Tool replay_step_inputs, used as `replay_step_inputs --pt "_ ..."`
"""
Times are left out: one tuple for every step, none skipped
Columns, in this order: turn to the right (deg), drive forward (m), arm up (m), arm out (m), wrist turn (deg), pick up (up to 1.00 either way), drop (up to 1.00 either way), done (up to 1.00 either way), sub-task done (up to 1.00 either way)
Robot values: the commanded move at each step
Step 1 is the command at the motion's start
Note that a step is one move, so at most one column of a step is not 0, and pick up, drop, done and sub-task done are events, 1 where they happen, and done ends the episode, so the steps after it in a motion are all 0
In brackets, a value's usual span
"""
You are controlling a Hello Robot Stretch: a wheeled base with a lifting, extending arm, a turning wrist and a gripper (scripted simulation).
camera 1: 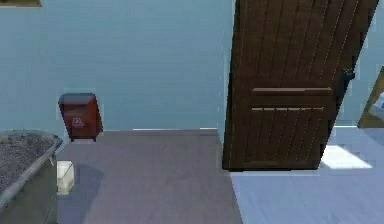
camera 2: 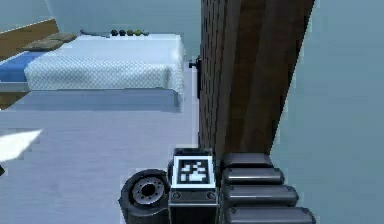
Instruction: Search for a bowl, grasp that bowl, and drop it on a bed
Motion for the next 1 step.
replay_step_inputs --pt "-30.0 0.0 0.0 0.0 0.0 0.0 0.0 0.0 0.0"
